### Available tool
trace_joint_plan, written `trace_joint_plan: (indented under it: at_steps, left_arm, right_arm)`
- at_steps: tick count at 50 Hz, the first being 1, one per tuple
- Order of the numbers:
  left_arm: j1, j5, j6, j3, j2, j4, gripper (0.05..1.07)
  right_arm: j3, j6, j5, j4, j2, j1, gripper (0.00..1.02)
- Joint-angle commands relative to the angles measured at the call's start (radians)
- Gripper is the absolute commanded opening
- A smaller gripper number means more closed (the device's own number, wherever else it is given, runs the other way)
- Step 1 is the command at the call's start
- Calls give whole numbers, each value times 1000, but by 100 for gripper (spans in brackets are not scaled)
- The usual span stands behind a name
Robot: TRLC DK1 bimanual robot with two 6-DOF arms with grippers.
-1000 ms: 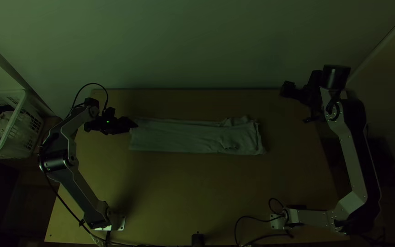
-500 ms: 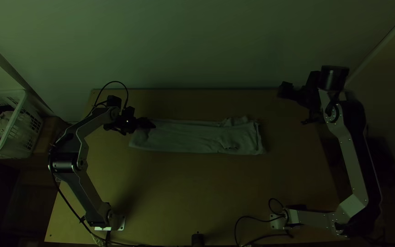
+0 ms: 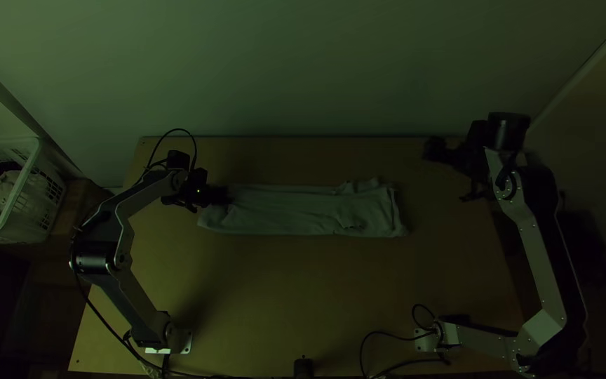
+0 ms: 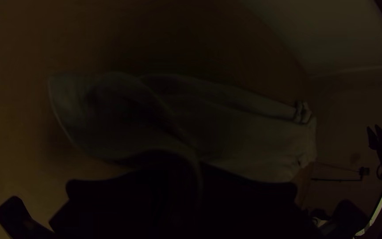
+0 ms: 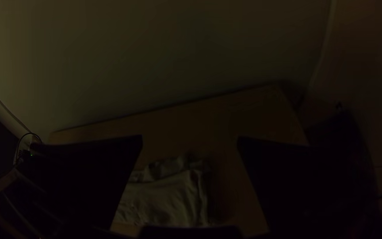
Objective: Fold the t-shirt
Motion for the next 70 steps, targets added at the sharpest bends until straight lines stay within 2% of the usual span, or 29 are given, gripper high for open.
trace_joint_plan:
  at_steps: [1,13,20,38,45,53,70]
  left_arm:
    - [70,-37,39,-12,-41,-42,8]
    - [222,-98,155,73,-69,-171,8]
    - [311,-153,232,148,-81,-255,8]
    - [482,-242,339,372,-81,-488,8]
    - [462,-270,343,458,-82,-602,8]
    - [360,-288,295,545,-90,-729,8]
    - [78,-359,168,628,-90,-807,8]
  right_arm:
    - [-40,21,-2,20,-31,8,98]
    - [-111,21,-2,107,-57,2,98]
    - [-120,23,-2,123,-56,-3,98]
    - [-119,23,-3,127,-56,-23,98]
    - [-119,23,-6,130,-59,-29,98]
    - [-123,26,-8,130,-66,-32,98]
    - [-123,31,-8,130,-91,-40,98]
